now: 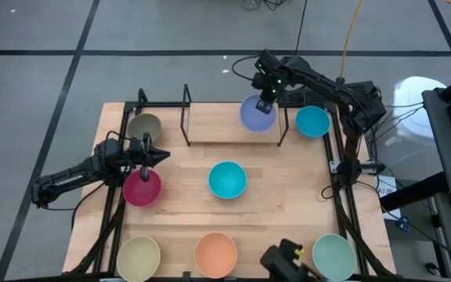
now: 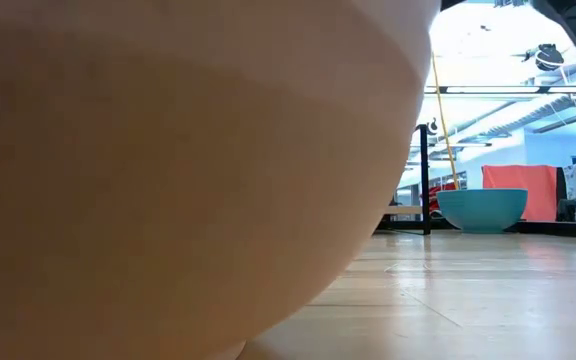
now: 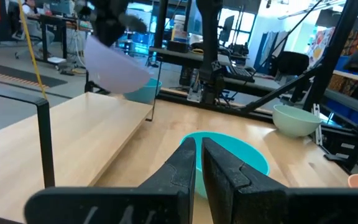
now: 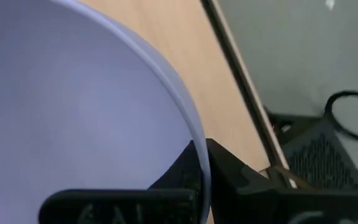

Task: Place and stack bowls onto a shelf
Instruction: Put the purple bowl on the shelf, then put the left blue bowl on the shelf

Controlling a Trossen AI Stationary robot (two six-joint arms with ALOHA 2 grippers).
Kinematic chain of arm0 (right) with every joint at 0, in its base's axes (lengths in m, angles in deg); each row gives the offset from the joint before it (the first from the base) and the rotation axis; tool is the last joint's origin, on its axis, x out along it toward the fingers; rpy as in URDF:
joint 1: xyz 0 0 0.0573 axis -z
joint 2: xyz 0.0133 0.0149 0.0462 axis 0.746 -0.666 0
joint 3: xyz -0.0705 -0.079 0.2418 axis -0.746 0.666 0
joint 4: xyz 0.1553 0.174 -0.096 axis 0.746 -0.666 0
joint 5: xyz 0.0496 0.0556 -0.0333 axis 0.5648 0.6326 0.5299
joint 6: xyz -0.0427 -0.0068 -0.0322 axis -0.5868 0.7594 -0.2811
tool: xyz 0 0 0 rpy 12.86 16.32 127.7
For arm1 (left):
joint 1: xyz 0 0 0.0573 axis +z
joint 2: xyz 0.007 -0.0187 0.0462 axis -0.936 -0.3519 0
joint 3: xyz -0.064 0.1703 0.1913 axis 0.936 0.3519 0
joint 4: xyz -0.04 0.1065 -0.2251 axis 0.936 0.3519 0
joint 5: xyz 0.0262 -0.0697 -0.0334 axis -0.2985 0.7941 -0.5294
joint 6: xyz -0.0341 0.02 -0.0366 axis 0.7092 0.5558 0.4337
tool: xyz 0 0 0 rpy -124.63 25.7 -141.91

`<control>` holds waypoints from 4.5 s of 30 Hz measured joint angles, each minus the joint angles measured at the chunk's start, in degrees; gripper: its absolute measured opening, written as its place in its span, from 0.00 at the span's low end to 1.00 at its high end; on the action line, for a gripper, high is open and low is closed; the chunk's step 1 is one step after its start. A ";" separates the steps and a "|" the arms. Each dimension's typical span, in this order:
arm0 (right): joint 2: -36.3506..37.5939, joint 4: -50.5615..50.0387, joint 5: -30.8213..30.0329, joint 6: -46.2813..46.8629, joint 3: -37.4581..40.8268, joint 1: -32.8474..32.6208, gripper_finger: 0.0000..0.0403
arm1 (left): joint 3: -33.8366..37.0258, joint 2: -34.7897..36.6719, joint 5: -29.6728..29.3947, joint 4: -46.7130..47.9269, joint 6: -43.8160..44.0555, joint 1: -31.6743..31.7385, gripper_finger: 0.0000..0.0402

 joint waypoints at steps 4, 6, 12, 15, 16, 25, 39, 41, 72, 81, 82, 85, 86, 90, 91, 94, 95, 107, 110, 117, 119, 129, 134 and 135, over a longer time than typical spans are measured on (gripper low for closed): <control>-2.95 -0.37 0.03 -2.22 0.00 1.03 0.00 | 0.00 0.00 0.00 0.01 0.00 -0.01 0.08; -4.48 -1.02 0.03 -4.09 0.00 1.34 0.00 | 0.00 0.00 0.00 -0.01 0.00 -0.01 0.08; -7.64 -2.91 0.09 -6.45 0.00 1.40 0.00 | 0.00 0.00 0.00 0.01 -0.02 0.01 0.08; -8.61 -3.35 0.50 -8.31 0.00 1.40 0.00 | 0.00 0.00 0.00 0.00 -0.04 0.01 0.08; -8.90 -3.09 0.28 -8.36 -0.01 1.40 0.00 | 0.00 0.00 0.00 0.00 -0.04 0.01 0.08; -9.44 -0.24 -0.38 -9.05 -0.03 1.42 0.11 | 0.00 0.00 -0.02 -0.26 -0.17 0.01 0.08; -7.58 -2.30 -0.29 -14.29 0.02 -0.38 0.34 | 0.00 0.00 -0.02 -3.99 3.67 0.01 0.08; -6.59 -2.29 -0.27 -14.01 0.02 -0.54 0.33 | 0.00 0.00 0.00 -5.25 6.91 0.00 0.08; 23.49 -0.19 -0.02 -13.46 0.07 -7.00 0.32 | -19.09 -5.78 -14.34 14.95 5.21 0.01 0.04; 30.94 -0.14 -0.01 -13.43 0.07 -8.82 0.32 | -37.48 -23.81 -12.26 30.08 9.48 0.01 0.02; 31.64 -0.13 -0.02 -13.43 0.07 -8.87 0.32 | -38.79 -25.69 -11.63 30.64 13.99 -0.01 0.02; 33.64 -0.09 -0.01 -12.75 0.07 -8.87 0.32 | -42.02 -30.89 -9.08 34.04 22.10 0.01 0.03; 34.20 -0.01 -0.01 -12.17 0.07 -8.85 0.32 | -42.68 -32.45 -7.97 35.45 23.18 -0.01 0.03; 35.82 0.79 -0.14 -12.21 0.07 -8.85 0.32 | -43.28 -38.29 -2.92 36.56 27.33 -0.01 0.10; 36.14 1.23 -0.15 -12.37 0.07 -8.85 0.32 | -43.28 -39.62 -1.70 36.54 27.93 -0.01 0.13; 37.06 2.24 -0.25 -12.49 0.04 -8.85 0.32 | -43.25 -43.38 1.88 35.73 29.83 -0.04 0.20; 37.34 2.38 -0.28 -12.76 0.04 -8.85 0.32 | -43.25 -44.40 2.82 34.97 30.19 -0.15 0.22; 43.47 2.01 -0.27 -12.06 0.04 -8.85 0.32 | -43.25 -55.01 3.87 28.56 20.01 -11.27 0.31; 45.13 2.01 -0.26 -11.97 0.04 -8.85 0.32 | -43.25 -57.28 3.05 24.53 13.32 -16.26 0.31; 47.70 2.03 -0.03 -8.37 0.04 -8.85 0.32 | -43.25 -63.73 -6.93 22.86 -2.12 -25.98 0.31; 48.20 2.01 -0.01 -7.52 0.04 -8.85 0.32 | -43.25 -65.60 -9.93 21.28 -5.92 -27.67 0.31; 49.67 1.99 -0.01 -9.38 0.04 -8.85 0.32 | -44.69 -73.76 -16.17 13.19 -16.42 -31.38 0.31; 50.05 1.99 -0.01 -9.54 0.04 -8.85 0.32 | -50.46 -79.57 -16.92 18.26 -22.00 -31.41 0.31; 50.12 1.99 -0.01 -9.54 0.04 -8.85 0.32 | -51.42 -80.69 -16.92 19.39 -22.96 -31.41 0.31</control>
